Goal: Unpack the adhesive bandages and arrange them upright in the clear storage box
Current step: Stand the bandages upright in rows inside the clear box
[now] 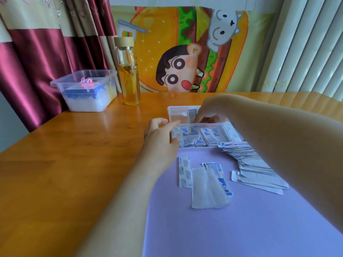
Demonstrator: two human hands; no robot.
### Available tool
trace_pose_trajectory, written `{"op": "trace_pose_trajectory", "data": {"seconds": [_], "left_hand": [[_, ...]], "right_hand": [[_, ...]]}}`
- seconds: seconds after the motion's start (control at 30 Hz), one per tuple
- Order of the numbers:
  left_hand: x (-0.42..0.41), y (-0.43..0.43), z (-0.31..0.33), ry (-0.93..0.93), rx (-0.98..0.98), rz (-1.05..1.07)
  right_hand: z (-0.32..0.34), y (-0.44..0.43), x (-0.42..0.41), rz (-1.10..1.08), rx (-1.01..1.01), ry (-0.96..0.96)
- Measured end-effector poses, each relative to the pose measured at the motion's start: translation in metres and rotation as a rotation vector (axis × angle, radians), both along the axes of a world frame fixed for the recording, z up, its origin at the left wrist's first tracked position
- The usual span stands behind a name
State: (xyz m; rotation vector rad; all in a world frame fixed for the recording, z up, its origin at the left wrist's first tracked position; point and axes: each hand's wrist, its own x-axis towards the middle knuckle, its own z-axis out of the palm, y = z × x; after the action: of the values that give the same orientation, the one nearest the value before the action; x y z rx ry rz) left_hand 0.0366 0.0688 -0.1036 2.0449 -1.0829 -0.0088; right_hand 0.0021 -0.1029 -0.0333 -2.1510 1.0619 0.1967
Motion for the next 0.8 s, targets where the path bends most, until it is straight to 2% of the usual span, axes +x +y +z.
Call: {"op": "trace_pose_trajectory", "data": {"seconds": [0.07, 0.13, 0.23, 0.33, 0.47, 0.6, 0.7, 0.8], "left_hand": [[0.000, 0.000, 0.000, 0.000, 0.000, -0.006], [-0.001, 0.000, 0.001, 0.008, -0.004, -0.014], [-0.002, 0.000, 0.001, 0.019, -0.013, -0.026], [-0.002, 0.000, 0.002, 0.031, -0.018, -0.026], [-0.003, 0.000, 0.003, 0.049, -0.024, -0.026], [-0.005, 0.001, 0.004, 0.053, -0.022, -0.024], [-0.005, 0.001, 0.004, 0.053, -0.023, -0.025], [-0.005, 0.001, 0.004, 0.059, -0.022, -0.031]], "right_hand": [[-0.002, 0.003, 0.001, 0.049, -0.038, 0.019], [-0.001, 0.004, 0.004, 0.049, -0.028, -0.041], [-0.002, 0.010, 0.009, 0.092, -0.171, 0.133], [-0.007, 0.013, 0.011, 0.123, -0.207, 0.218], [-0.011, 0.009, 0.016, 0.124, -0.143, 0.137], [-0.008, 0.012, 0.016, 0.187, -0.325, 0.342], [-0.007, 0.010, 0.018, 0.219, -0.338, 0.357], [-0.008, 0.009, 0.017, 0.264, -0.319, 0.280]]}}
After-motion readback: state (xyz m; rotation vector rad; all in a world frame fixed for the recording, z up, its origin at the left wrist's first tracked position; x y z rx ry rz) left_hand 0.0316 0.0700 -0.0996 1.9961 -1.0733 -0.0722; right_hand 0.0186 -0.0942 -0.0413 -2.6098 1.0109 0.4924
